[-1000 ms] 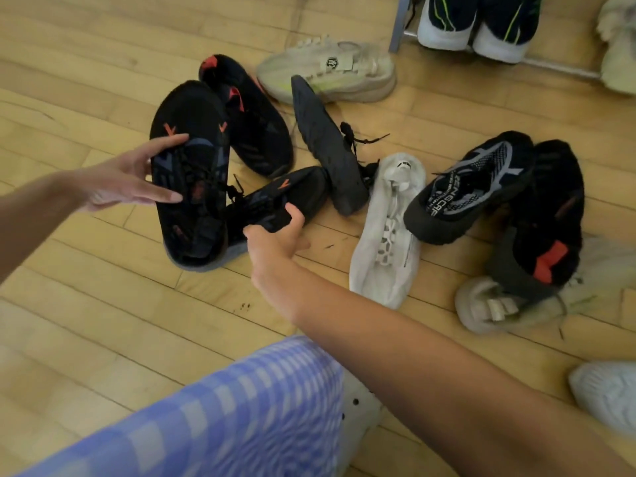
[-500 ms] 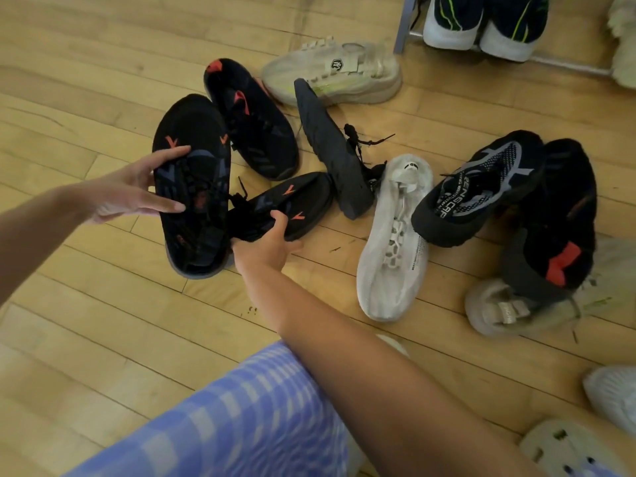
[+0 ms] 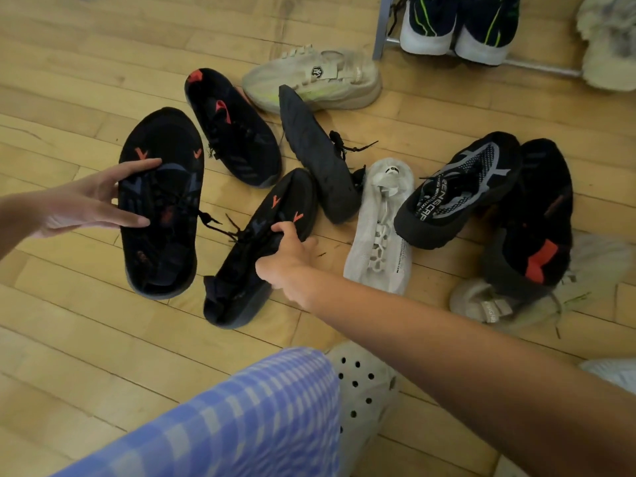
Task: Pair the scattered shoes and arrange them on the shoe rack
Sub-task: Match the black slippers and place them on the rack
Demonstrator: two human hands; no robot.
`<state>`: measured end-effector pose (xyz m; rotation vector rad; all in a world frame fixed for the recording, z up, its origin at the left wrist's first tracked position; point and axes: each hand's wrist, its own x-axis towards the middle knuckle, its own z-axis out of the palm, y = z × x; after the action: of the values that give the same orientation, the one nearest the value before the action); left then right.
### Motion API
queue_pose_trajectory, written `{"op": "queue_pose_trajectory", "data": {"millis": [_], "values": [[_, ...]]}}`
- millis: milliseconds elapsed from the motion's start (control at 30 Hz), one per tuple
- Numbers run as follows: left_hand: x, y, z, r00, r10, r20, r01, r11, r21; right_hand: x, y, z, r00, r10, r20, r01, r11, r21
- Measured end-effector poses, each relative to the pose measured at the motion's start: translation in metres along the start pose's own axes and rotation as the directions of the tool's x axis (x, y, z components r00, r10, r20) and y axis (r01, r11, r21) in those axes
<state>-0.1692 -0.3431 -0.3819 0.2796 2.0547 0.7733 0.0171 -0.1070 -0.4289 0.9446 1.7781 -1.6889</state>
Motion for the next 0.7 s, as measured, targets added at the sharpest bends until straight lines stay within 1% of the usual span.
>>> {"op": "queue_pose_trajectory", "data": {"millis": [100,167,267,333,433,567,667,700], "values": [[0.0,-0.003,-0.002,1.0,-0.013,-0.007,0.013,0.999,0.053,-0.005,0.003,-0.022,0.995,-0.075,0.064,0.081,0.993,-0.087],[0.003,-0.002,0.0,1.0,0.011,0.002,-0.011,0.993,0.116,-0.009,0.0,-0.037,0.986,-0.123,0.109,0.137,0.982,-0.132],[0.007,0.01,0.007,0.996,0.043,0.073,-0.052,0.991,0.12,-0.01,-0.007,-0.057,0.978,-0.143,0.151,0.169,0.97,-0.177],[0.01,0.023,0.012,0.995,0.056,0.085,-0.068,0.988,0.142,-0.012,-0.01,-0.068,0.974,-0.156,0.162,0.186,0.963,-0.194],[0.01,0.048,0.028,0.992,0.077,0.1,-0.088,0.99,0.112,-0.017,-0.014,-0.083,0.965,-0.19,0.18,0.224,0.955,-0.194],[0.006,0.079,0.051,0.99,0.125,0.058,-0.128,0.991,0.042,-0.02,-0.019,-0.097,0.96,-0.219,0.175,0.246,0.957,-0.153],[0.007,0.098,0.054,0.979,0.066,0.19,-0.079,0.995,0.059,-0.019,-0.018,-0.101,0.961,-0.222,0.165,0.242,0.964,-0.113],[0.008,0.101,0.055,0.978,0.053,0.201,-0.07,0.995,0.076,-0.019,-0.018,-0.102,0.962,-0.222,0.162,0.24,0.965,-0.102]]}}
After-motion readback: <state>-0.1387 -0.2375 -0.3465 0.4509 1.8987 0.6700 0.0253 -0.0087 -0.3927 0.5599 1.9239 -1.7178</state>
